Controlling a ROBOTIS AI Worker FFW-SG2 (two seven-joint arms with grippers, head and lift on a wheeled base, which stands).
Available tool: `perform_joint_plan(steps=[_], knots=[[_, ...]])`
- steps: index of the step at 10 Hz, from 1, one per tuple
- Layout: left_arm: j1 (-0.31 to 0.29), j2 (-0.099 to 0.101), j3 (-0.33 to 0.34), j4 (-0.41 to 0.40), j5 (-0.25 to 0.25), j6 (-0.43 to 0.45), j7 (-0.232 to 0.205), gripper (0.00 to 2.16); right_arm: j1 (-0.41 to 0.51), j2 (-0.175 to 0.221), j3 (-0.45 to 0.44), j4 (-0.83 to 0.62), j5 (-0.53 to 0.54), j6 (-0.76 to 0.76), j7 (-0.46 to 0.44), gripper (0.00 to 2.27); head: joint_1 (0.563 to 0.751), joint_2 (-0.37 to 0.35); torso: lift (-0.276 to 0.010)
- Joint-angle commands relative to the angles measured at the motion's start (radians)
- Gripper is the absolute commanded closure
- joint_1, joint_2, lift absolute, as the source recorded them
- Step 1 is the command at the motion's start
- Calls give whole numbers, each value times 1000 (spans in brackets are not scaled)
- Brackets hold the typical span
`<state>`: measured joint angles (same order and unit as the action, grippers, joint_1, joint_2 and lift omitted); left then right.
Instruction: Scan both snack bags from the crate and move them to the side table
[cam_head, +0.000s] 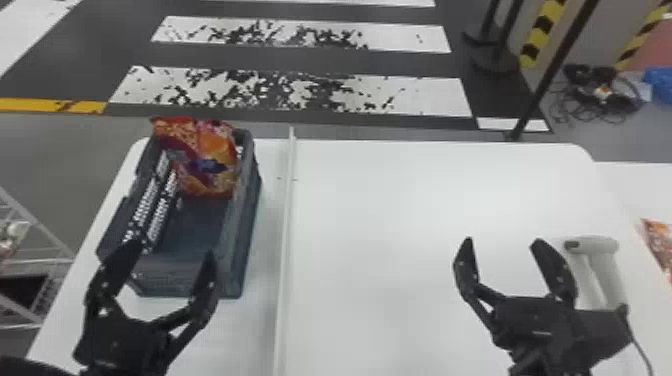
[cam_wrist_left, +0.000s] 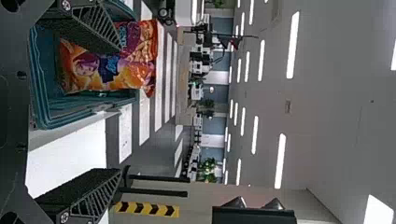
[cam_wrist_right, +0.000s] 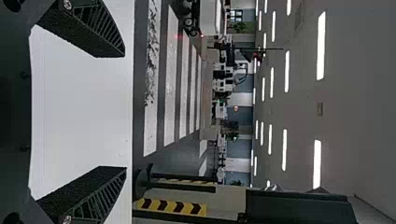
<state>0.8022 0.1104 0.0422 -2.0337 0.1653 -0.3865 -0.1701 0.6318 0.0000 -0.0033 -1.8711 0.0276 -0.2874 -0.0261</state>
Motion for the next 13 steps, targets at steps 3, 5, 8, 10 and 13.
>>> perform_joint_plan(steps=[3, 5, 8, 10, 13], knots=[[40, 5, 61, -191, 71, 73, -31, 87, 5, -3, 2, 12, -1, -14, 0, 63, 695, -1, -75], [5, 11, 146, -261, 92, 263, -42, 83, 9, -12, 0, 10, -9, -20, 2, 63, 695, 23, -75], [-95, 40, 271, -316, 131, 552, -52, 83, 11, -18, 0, 10, -11, -20, 3, 63, 695, 82, -75], [-166, 103, 346, -332, 186, 720, -57, 80, 12, -20, 2, 10, -9, -17, 6, 63, 695, 123, -75], [-291, 161, 364, -260, 178, 782, -57, 76, 29, -18, 14, 3, 3, -17, 8, 63, 695, 166, -75]])
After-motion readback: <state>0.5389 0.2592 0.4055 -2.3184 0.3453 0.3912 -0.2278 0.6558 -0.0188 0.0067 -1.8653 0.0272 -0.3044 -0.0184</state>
